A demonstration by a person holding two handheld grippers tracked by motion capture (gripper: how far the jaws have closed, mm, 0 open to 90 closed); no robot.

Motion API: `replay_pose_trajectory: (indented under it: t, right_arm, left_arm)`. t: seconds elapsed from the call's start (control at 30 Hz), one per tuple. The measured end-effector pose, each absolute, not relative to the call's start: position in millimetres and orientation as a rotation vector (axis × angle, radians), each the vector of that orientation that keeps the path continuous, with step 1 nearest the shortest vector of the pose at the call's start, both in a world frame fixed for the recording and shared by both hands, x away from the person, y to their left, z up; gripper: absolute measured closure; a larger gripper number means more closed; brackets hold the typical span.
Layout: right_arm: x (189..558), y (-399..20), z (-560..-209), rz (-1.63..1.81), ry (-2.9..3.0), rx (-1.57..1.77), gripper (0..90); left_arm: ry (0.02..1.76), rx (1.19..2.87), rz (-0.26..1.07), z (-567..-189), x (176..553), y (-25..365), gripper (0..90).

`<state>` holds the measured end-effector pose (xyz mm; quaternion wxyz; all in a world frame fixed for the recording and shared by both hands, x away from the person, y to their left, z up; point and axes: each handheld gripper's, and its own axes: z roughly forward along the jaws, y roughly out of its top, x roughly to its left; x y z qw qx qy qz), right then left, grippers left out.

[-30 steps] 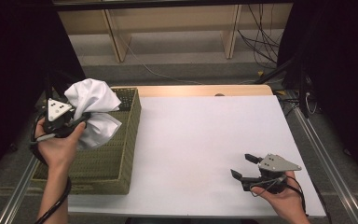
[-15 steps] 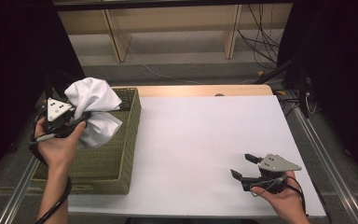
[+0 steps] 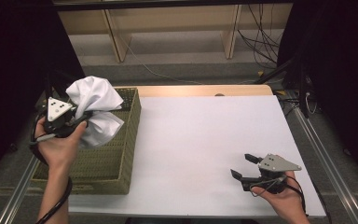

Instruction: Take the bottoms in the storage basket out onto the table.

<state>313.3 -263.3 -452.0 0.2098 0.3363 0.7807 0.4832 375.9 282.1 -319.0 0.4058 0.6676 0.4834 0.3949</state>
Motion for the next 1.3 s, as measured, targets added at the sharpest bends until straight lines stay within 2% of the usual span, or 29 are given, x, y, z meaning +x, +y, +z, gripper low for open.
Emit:
replay_pose_trajectory:
  t: [1.3]
  right_arm:
    - [313.5, -262.6, -452.6, 1.349, 2.168, 0.940, 23.4]
  left_arm:
    - [1.152, 1.688, 0.967, -308.6, 369.2, 265.0, 66.9]
